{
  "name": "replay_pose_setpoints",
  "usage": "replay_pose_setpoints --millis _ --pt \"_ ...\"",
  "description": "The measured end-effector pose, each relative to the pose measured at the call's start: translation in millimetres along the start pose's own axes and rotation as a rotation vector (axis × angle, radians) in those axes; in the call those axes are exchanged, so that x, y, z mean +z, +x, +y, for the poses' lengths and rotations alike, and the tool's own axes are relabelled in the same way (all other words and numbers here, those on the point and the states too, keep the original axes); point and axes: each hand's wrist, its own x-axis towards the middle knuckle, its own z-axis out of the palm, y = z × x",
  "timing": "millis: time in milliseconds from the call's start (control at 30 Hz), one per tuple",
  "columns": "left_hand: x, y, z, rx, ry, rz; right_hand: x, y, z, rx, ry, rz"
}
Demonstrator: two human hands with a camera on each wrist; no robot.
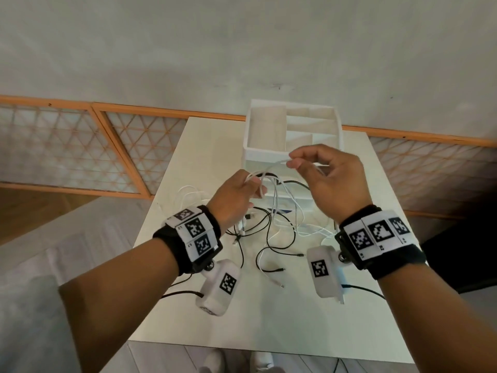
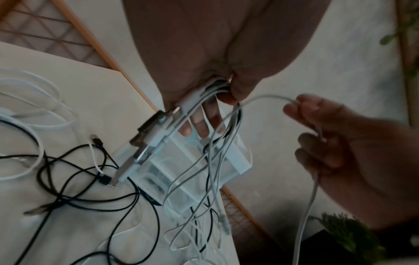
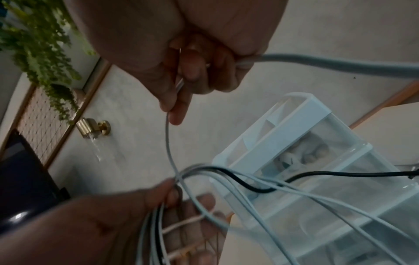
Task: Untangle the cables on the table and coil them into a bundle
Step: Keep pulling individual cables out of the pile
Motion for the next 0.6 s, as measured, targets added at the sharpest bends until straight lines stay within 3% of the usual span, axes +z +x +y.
replay_pose_setpoints --millis 367,467,533,600 --pt "-6 -5 -25 -0.080 -0.183 -0.027 -11 10 -8 -0.081 0.167 0.202" --pt "-12 -6 -25 -0.032 -0.161 -0.003 -20 11 -1 -0.050 0.203 0.157" --pt "-20 -6 -19 -0.008 -0.154 0.021 -30 10 19 0.031 0.077 0.070" --pt "-30 -6 -10 0.044 -0.123 0.049 -45 9 56 0.178 -0.338 -0.029"
